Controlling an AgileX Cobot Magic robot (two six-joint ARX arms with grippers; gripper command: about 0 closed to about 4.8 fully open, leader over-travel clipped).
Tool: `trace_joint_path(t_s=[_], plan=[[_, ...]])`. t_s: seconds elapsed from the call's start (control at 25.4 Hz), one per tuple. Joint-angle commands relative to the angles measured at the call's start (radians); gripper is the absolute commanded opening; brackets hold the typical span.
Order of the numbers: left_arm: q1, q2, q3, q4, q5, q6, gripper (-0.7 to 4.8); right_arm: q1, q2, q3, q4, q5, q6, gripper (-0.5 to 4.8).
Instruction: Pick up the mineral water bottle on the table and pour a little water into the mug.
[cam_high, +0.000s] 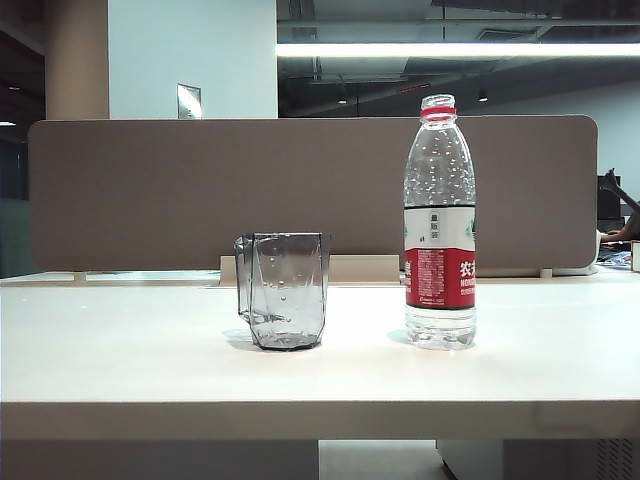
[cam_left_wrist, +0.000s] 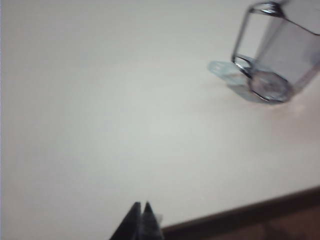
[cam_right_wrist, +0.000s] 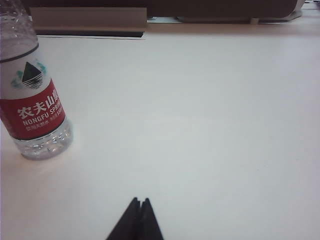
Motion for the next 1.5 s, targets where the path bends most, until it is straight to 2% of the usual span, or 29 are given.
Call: trace_joint_path(t_s=[0.04,0.2,0.32,0.51,0.75,1.14,1.22,1.38,1.46,1.5], plan=[[-0.053,0.043,0.097,-0.071,0.000,0.004,-0.05,0.000,0.000,-0.007,0.011,-0.001,0.004,-0.01],[-0.133,0.059,0.246,-0.067,0.000,0.004,-0.05,0.000,0.000,-0.007,0.011,-0.001,0.004,-0.01],[-0.159,0.059,0.297,-0.062,0.000,0.004,-0.05,-0.001,0.000,-0.007,0.011,-0.001,0.004,-0.01],[-0.240,0.058,0.327,-0.026,0.000,0.004,-0.05,-0.001,0.000,-0.007,0.011,-0.001,0.004,-0.01],[-0.397,0.058,0.327,-0.021,0.004,0.004,-0.05,-0.001,0.000,-0.007,0.011,-0.001,0.004,-0.01],[-0.419,0.057,0.327,-0.022,0.004,0.004,-0.05,0.000,0.000,-0.007,0.011,-0.005,0.005,-0.01],[-0.419,0.057,0.323,-0.021,0.004,0.004,-0.05,0.000,0.000,-0.007,0.025,-0.064,0.125,-0.01],[-0.419,0.055,0.294,-0.005,0.004,0.004,-0.05,0.000,0.000,-0.007,0.119,-0.177,0.173,-0.01],[-0.419,0.052,0.259,-0.003,0.004,0.004,-0.05,0.000,0.000,0.000,0.224,-0.276,0.266,-0.01],[-0.419,0.051,0.250,-0.004,0.004,0.004,-0.05,0.000,0.000,0.009,0.261,-0.307,0.274,-0.01]])
